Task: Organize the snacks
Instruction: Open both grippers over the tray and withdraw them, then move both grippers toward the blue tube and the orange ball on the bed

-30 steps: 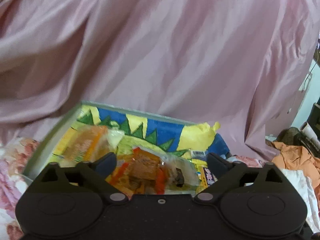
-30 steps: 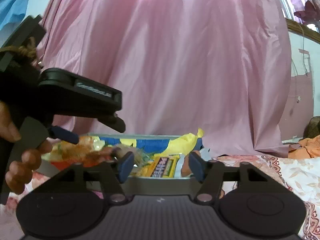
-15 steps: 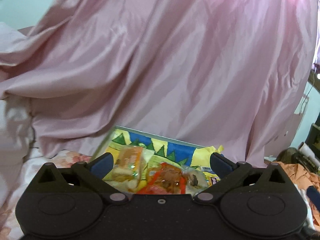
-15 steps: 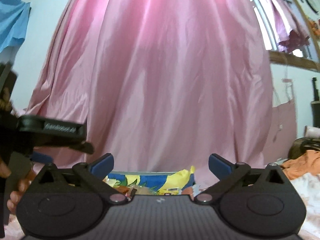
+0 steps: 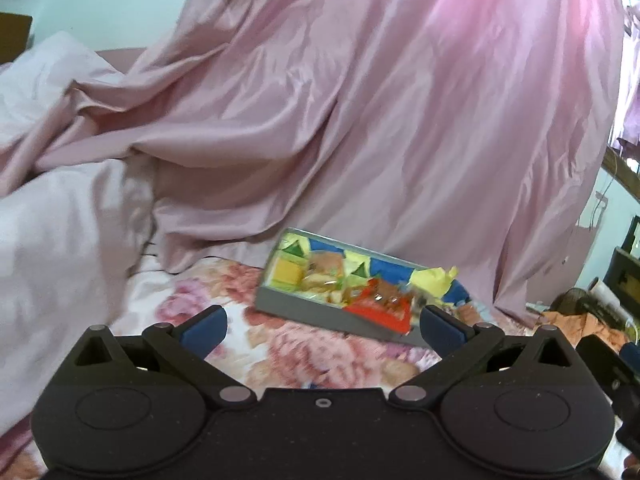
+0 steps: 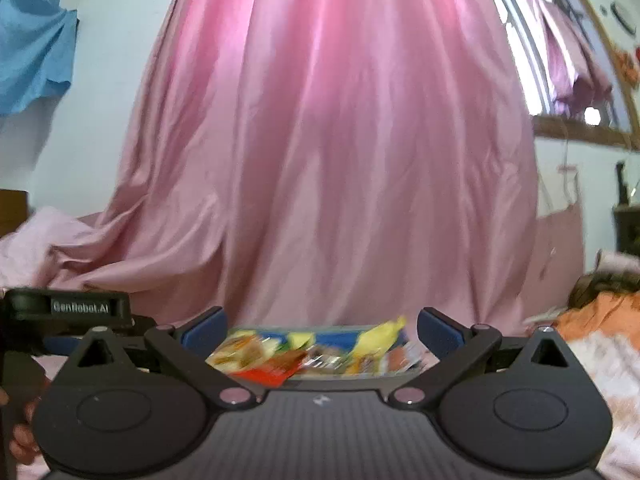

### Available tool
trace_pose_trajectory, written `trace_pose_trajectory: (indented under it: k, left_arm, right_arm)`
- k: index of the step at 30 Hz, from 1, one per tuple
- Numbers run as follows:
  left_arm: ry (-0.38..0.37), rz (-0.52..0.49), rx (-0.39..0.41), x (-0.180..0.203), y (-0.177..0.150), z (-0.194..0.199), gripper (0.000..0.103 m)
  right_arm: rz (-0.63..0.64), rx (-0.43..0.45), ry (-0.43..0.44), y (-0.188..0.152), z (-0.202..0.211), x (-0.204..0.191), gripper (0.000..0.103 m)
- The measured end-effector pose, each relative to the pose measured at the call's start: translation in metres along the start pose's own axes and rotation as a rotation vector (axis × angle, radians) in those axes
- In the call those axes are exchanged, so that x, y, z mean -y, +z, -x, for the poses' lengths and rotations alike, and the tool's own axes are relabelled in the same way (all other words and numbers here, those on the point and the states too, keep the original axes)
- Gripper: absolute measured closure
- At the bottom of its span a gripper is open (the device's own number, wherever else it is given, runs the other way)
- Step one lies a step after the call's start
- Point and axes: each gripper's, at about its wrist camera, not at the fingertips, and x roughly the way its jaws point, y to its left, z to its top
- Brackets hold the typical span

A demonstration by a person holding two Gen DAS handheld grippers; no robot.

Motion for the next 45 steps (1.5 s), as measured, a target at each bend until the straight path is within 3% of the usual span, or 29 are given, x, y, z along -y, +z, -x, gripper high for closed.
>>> trace_pose_trajectory:
  k: [7, 12, 20, 25, 32, 45]
  left_arm:
    - [0.0, -0.051, 0.009, -0.018, -0.033, 0.032, 0.001]
    - [-0.014, -0.116, 0.0, -0.02, -0.055, 0.041, 0.001]
    - [-0.031, -0.133, -0.043, -0.027, -0.078, 0.042, 0.001]
    - [-0.017, -0.136, -0.084, -0.032, -0.084, 0.036, 0.001]
    - [-0.016, -0.133, -0.134, -0.036, -0.088, 0.026, 0.001]
    - [-0.079, -0.21, -0.233, -0.035, -0.099, -0.022, 0.001]
  right_arm:
    - [0.011, -0.066, 0.008, -0.019, 0.034, -0.007, 0.0]
    - [0.02, -0.132, 0.014, -0.033, 0.047, -0.01, 0.0]
    - [0.018, -0.208, 0.027, -0.045, 0.058, -0.016, 0.0]
    - [0.021, -0.265, 0.017, -0.055, 0.055, -0.017, 0.0]
    - [-0.021, -0.423, -0.016, -0.074, 0.037, -0.011, 0.0]
    - [-0.024, -0.551, -0.035, -0.103, 0.015, -0.002, 0.0]
